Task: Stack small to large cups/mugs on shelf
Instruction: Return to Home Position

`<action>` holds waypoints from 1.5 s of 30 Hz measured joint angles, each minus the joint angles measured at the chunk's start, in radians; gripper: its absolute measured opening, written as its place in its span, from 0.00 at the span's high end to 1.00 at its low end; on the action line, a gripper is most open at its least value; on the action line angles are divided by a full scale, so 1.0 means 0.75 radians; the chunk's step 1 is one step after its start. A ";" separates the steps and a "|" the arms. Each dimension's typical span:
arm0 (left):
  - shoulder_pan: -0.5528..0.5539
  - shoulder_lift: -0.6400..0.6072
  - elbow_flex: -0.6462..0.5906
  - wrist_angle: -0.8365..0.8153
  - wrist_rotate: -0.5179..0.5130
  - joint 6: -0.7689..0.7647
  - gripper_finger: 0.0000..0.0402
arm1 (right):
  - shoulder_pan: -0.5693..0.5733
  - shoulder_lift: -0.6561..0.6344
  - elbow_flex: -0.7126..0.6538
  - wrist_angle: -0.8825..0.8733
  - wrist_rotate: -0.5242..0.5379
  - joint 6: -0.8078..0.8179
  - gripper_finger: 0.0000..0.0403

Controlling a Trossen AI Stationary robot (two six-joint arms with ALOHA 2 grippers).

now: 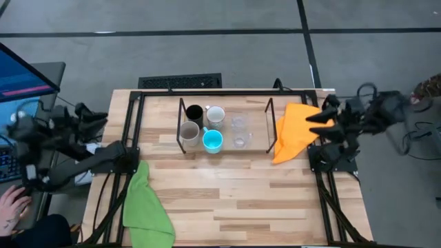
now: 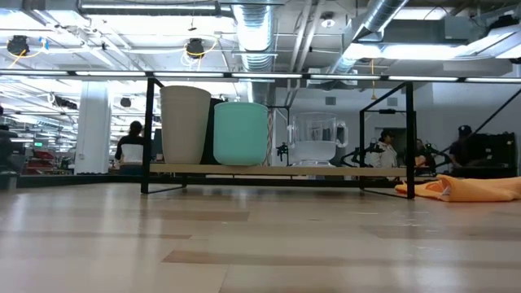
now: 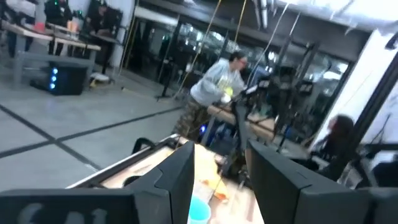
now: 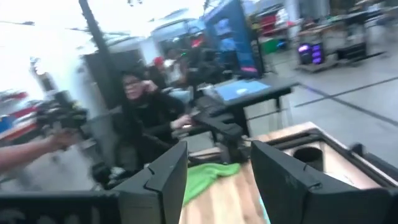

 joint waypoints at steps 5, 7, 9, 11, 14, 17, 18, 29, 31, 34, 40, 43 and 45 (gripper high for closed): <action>0.222 -0.221 -0.274 0.099 0.121 -0.048 0.66 | 0.290 -0.190 -0.507 0.357 0.449 -0.045 0.51; 0.328 -0.208 -0.326 0.082 0.262 -0.031 0.66 | 0.373 -0.233 -0.681 0.527 0.566 -0.077 0.51; 0.419 -0.192 -0.375 0.109 0.413 0.009 0.66 | 0.438 -0.265 -0.836 0.733 0.668 -0.145 0.50; 0.527 -0.190 -0.430 0.241 0.551 0.022 0.66 | 0.484 -0.303 -0.965 0.998 0.703 -0.300 0.50; 0.664 -0.213 -0.486 0.336 0.688 0.026 0.66 | 0.544 -0.403 -1.084 1.452 0.531 -0.670 0.50; 0.757 -0.218 -0.484 0.350 0.787 0.064 0.66 | 0.598 -0.555 -1.110 1.647 -0.010 -1.029 0.50; 0.782 -0.216 -0.486 0.341 0.821 0.076 0.66 | 0.614 -0.619 -1.109 1.606 -0.195 -1.104 0.50; 1.068 -0.216 -0.488 0.011 1.074 0.278 0.66 | 0.502 -0.637 -1.576 1.924 -0.249 -0.851 0.50; 1.154 -0.216 -0.488 -0.001 1.107 0.335 0.66 | 0.416 -0.557 -1.657 2.083 -0.151 -0.648 0.50; 1.259 -0.213 -0.515 0.127 1.093 0.373 0.66 | 0.248 -0.397 -1.711 2.153 -0.051 -0.405 0.50; 1.186 -0.216 -0.661 0.175 1.007 0.429 0.66 | -0.063 -0.175 -1.717 2.151 -0.283 -0.206 0.50; 1.113 -0.218 -0.725 0.089 0.668 0.492 0.66 | -0.189 -0.124 -1.720 2.090 -0.298 -0.099 0.50; 1.093 -0.214 -0.769 0.178 0.481 0.420 0.66 | -0.265 -0.126 -1.720 2.083 -0.358 -0.068 0.50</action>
